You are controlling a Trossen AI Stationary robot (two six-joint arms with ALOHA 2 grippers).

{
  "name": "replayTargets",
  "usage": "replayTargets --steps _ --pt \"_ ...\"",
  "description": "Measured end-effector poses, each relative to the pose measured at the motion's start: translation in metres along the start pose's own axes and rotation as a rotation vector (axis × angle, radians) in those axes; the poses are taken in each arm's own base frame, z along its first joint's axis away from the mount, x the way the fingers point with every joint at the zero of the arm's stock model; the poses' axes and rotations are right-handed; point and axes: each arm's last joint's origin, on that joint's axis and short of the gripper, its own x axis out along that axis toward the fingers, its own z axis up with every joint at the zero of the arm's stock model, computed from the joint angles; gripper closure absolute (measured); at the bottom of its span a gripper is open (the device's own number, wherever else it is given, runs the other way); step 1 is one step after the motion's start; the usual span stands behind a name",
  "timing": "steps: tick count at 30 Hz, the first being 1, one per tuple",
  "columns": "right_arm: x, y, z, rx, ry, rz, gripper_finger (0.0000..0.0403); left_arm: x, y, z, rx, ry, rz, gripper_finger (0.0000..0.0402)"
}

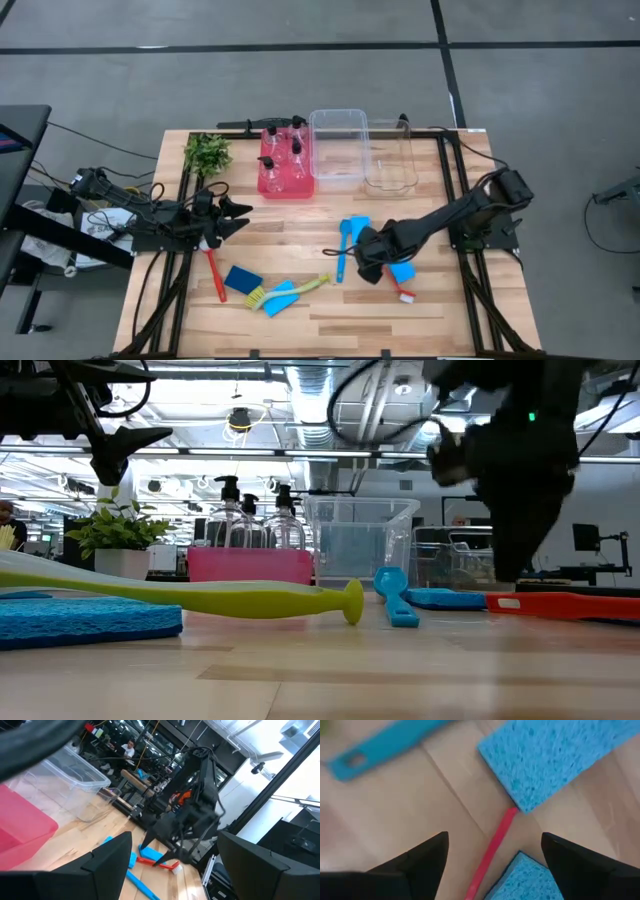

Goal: Pick & Place Kitchen Sink Supplies
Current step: Put the right red dishwashing brush into the transparent white bin

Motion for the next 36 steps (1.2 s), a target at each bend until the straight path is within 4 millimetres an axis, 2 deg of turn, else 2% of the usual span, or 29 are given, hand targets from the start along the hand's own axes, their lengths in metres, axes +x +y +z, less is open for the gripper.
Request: replayTargets --steps 4,10,21,26,36 --pt "0.021 0.004 -0.001 -0.006 0.077 -0.017 0.0098 0.0 0.0 0.001 -0.005 -0.007 -0.004 0.0105" --pt "0.041 0.009 -0.002 -0.026 0.132 -0.014 0.01 0.0 0.0 0.0 -0.003 -0.005 -0.003 0.0105" --pt "0.036 0.008 -0.001 -0.024 0.127 0.0 0.0149 0.001 0.0 -0.001 -0.008 0.007 0.001 0.0105" --pt "0.03 0.007 -0.001 -0.02 0.119 0.01 0.0206 0.001 0.0 -0.001 -0.011 0.007 0.0 0.0105" --pt "0.027 0.006 -0.001 -0.021 0.116 0.019 0.0386 0.001 0.0 -0.001 -0.011 0.007 0.0 0.0105"
